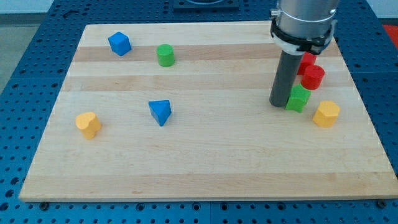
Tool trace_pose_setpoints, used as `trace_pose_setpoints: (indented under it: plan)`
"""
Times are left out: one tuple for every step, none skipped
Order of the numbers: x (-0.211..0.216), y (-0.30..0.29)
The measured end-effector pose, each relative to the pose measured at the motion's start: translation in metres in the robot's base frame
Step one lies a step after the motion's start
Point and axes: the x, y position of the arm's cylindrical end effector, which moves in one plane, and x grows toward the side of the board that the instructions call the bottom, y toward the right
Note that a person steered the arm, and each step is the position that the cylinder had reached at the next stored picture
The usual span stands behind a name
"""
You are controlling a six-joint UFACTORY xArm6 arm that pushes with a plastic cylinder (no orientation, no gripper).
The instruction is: Push the blue triangle to the left and to the right
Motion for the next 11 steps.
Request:
trace_pose_setpoints:
  plan:
    - [0.001,0.017]
    - [0.001,0.033]
    - [0.001,0.047]
    - [0.001,0.046]
    - [0.001,-0.009]
    - [0.001,-0.087]
    - [0.005,-0.150]
    - [0.009,-0.192]
    - [0.004,-0.220]
    - [-0.007,-0.246]
    - [-0.007,-0.286]
